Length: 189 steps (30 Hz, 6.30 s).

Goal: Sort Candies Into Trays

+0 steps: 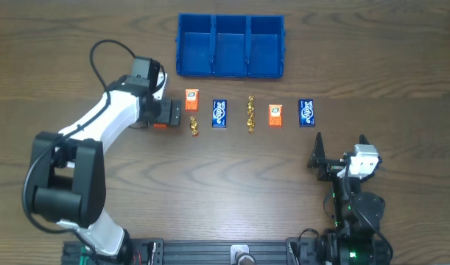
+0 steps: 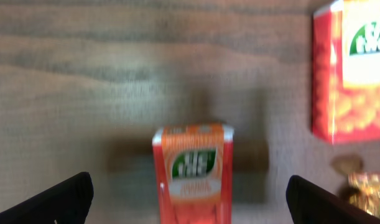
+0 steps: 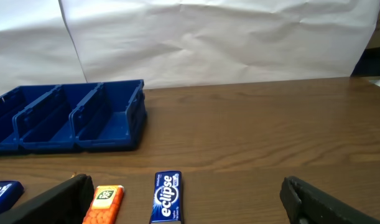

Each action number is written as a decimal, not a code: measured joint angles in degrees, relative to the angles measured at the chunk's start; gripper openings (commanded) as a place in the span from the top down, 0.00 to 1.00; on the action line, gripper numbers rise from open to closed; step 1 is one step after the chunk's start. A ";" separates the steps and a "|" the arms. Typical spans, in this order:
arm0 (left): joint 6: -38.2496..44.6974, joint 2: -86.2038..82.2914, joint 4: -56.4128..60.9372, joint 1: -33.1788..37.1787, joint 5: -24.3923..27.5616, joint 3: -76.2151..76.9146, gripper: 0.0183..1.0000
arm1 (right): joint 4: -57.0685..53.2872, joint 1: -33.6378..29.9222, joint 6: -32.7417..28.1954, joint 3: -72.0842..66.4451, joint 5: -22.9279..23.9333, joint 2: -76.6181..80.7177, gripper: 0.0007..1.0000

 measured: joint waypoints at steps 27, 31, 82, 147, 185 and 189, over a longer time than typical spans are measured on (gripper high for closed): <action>-0.24 2.80 -0.44 -0.07 -1.22 0.63 0.62 | 0.00 0.00 0.02 0.00 0.00 0.00 0.00; -0.48 2.80 -0.37 -0.59 -1.36 0.63 0.68 | 0.00 0.00 0.02 0.00 0.00 0.00 0.00; -10.45 31.63 -24.83 -7.72 -5.92 69.13 0.00 | 0.00 0.00 0.00 0.00 0.00 0.00 0.00; -23.71 14.40 -7.28 -11.47 -5.68 18.78 0.20 | 0.00 0.00 0.00 0.00 0.00 0.00 0.00; -21.27 15.78 -9.70 -11.56 -3.13 21.57 0.74 | 0.00 0.00 0.02 0.00 0.00 0.00 0.00; -21.27 16.39 -16.00 -12.35 -3.78 29.62 0.73 | 0.00 0.00 0.02 0.00 0.00 0.00 0.00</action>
